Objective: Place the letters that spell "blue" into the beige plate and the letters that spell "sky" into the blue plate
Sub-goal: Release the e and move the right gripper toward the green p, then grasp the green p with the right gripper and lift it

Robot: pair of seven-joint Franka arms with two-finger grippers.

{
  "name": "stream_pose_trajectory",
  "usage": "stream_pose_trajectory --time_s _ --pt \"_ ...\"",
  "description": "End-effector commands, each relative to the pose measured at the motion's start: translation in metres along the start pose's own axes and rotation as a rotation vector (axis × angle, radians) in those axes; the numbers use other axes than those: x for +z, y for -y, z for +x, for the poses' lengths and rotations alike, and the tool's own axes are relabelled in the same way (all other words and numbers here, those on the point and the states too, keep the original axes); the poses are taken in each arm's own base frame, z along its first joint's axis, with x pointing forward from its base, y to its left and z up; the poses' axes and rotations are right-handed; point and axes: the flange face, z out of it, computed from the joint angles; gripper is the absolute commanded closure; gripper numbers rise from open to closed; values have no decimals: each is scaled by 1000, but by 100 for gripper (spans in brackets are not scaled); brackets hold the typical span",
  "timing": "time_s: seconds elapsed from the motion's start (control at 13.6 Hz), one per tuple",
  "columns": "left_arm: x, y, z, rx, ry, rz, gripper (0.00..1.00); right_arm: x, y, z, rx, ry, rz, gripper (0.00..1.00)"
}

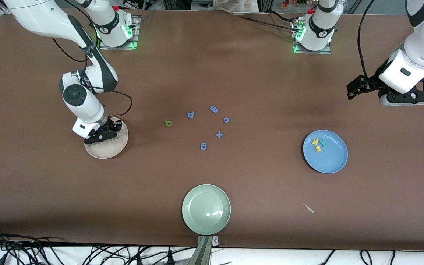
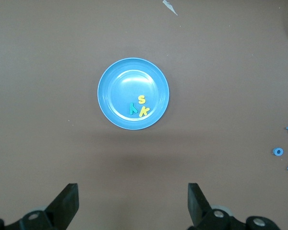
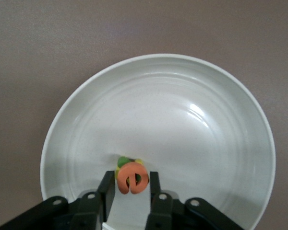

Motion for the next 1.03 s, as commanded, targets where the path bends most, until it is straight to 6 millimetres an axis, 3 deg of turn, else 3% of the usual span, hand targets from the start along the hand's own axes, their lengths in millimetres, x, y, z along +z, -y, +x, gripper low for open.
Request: stream_pose_trajectory --time_s 0.0,0.15,0.44,0.59,0.96 --pt "-4 -2 -4 14 4 -15 0 -3 0 5 4 -14 3 26" --pt "-4 -2 -4 15 4 -15 0 -11 0 4 45 10 21 25" --pt "-4 -2 -4 14 4 -15 0 -47 37 33 123 75 79 26" --pt "-3 -2 -4 14 5 -15 0 -58 66 41 170 65 93 26" --pt "-4 -2 -4 14 4 -15 0 -56 176 64 328 61 138 26"
